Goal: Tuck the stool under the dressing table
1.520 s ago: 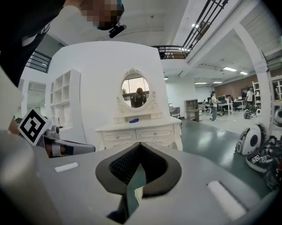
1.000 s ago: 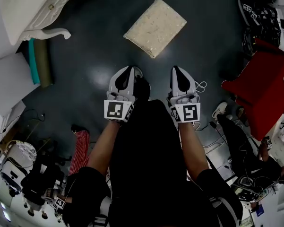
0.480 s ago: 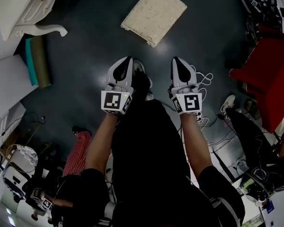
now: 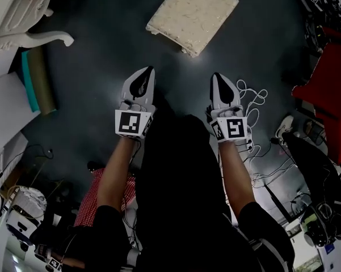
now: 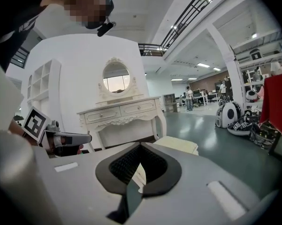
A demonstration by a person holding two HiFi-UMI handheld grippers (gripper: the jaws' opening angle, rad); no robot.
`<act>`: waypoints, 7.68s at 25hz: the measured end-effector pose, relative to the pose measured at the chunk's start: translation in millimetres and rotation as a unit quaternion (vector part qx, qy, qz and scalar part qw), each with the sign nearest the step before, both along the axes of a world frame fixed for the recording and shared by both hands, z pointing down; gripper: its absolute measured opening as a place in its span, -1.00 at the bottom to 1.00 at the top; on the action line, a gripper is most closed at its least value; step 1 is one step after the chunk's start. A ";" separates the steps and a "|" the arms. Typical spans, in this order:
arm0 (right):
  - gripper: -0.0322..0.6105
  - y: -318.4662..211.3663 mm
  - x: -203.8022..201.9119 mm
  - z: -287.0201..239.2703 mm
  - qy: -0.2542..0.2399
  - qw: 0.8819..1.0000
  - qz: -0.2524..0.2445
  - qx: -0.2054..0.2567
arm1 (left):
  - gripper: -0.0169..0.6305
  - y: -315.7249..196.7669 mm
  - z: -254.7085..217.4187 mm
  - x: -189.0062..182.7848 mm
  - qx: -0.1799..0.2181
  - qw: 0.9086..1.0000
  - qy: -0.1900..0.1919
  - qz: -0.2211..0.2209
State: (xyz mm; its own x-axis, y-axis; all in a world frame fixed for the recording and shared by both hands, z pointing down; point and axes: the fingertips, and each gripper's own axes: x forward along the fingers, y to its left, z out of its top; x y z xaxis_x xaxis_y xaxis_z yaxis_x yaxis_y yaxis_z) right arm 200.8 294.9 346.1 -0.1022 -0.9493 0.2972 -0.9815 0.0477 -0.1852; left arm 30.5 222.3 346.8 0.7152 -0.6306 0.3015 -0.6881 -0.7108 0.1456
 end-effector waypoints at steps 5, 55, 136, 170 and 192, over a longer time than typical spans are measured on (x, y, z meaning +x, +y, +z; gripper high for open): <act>-0.90 -10.6 -5.3 55.8 -0.004 1.000 0.019 0.003 | -0.92 -13.1 54.5 -1.2 0.006 1.000 0.009 0.015; 0.36 -70.4 2.3 325.2 0.007 0.998 0.033 -0.054 | 0.34 -143.8 333.9 22.4 0.018 0.993 -0.031 0.117; -0.01 -186.8 -74.7 235.2 -0.048 0.994 -0.086 0.048 | -0.18 -197.9 224.2 -56.1 0.145 0.989 0.014 0.019; -0.06 -362.8 -177.3 210.8 -0.015 0.978 -0.205 0.049 | -0.18 -324.7 203.2 -180.6 0.144 0.981 0.016 -0.129; -0.07 -409.4 -142.0 214.0 0.005 0.971 -0.235 0.038 | -0.18 -360.1 211.6 -147.1 0.140 0.977 0.030 -0.159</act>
State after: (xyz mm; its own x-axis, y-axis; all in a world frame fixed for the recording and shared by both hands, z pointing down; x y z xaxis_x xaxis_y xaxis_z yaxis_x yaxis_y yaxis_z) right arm 58.8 -114.5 560.1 -0.5277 -0.8174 0.2312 -0.8494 0.5049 -0.1537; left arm -116.7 -137.9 558.5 0.4804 -0.8757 0.0480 -0.8771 -0.4798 0.0230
